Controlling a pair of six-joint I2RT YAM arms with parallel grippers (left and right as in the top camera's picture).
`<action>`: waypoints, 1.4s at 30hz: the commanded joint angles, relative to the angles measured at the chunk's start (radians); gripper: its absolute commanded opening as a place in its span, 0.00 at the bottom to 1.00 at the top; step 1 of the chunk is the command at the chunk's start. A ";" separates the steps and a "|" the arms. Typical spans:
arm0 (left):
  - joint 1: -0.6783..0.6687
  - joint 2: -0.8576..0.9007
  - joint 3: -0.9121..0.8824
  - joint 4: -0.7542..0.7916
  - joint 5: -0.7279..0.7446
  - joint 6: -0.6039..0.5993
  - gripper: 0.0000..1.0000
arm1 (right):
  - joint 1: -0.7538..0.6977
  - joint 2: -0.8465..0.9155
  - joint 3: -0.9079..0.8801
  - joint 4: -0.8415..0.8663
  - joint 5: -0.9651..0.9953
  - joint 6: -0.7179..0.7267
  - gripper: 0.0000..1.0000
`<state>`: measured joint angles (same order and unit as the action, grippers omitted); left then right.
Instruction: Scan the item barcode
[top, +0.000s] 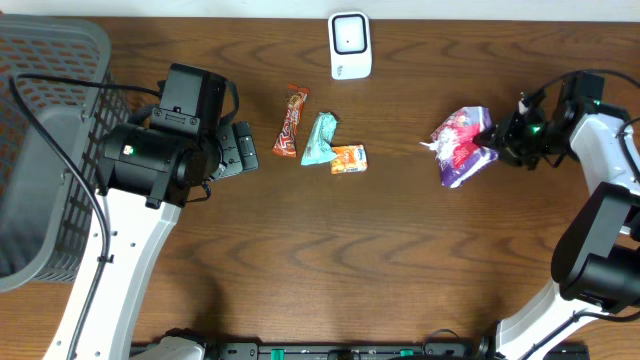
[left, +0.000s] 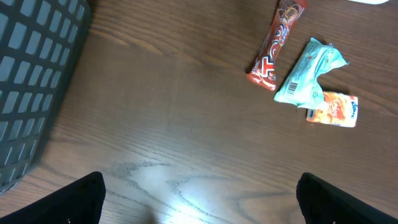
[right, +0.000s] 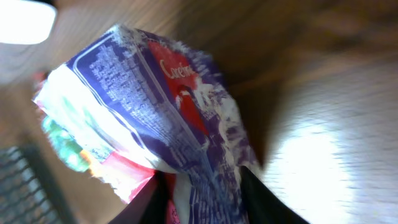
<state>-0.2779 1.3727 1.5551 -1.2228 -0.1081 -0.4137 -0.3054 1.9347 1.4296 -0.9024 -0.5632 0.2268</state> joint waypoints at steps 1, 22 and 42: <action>0.000 0.000 -0.002 0.000 -0.013 0.010 0.98 | -0.002 -0.005 0.093 -0.065 0.260 -0.024 0.52; 0.000 0.000 -0.002 0.000 -0.012 0.010 0.98 | -0.003 -0.004 0.172 -0.053 0.356 -0.113 0.99; 0.000 0.000 -0.002 0.000 -0.013 0.010 0.98 | -0.007 0.120 0.054 0.068 0.293 -0.331 0.97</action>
<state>-0.2779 1.3727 1.5551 -1.2228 -0.1081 -0.4137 -0.3054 1.9842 1.5036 -0.8272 -0.1680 -0.0479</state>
